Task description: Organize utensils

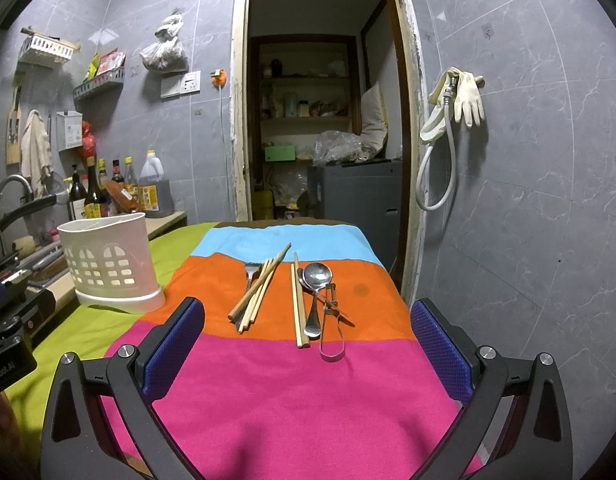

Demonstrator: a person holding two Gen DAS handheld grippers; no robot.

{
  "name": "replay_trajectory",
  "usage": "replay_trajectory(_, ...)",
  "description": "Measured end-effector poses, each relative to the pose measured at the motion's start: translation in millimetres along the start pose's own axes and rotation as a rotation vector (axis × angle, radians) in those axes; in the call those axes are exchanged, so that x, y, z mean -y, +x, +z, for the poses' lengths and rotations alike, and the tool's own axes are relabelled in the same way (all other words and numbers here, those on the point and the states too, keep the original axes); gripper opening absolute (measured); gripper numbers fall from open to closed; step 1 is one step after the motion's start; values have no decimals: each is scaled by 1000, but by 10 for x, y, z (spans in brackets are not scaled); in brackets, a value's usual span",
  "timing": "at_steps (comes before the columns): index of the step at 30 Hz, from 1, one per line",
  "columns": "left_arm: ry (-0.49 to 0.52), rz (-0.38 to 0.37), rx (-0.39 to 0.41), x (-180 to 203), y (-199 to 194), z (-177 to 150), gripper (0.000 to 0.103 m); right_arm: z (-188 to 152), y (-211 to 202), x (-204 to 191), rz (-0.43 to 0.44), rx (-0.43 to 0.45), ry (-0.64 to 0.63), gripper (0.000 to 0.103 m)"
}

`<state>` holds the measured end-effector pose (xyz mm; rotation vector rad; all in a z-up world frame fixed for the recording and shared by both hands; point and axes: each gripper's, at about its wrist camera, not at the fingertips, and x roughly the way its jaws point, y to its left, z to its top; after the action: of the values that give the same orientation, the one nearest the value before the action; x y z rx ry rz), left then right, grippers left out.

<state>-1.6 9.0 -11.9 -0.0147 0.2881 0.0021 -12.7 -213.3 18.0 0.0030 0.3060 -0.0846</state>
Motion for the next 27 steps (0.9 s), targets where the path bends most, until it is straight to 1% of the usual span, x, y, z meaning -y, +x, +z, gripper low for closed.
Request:
replay_trajectory(18,0,1,-5,-8,17,-20,100,-18,2,-11,0,-5,1,103)
replay_trajectory(20,0,0,-8,-21,13,-40,100,-17,4,-10,0,-4,0,103)
replay_trajectory(22,-3,8,-9,-12,87,-126,100,-14,4,-10,0,-4,0,103)
replay_trajectory(25,-2,4,-6,-10,113,-113,100,-11,7,-9,-1,-2,-6,103)
replay_trajectory(27,7,4,1,-17,142,-42,100,-16,9,-22,0,5,-15,103)
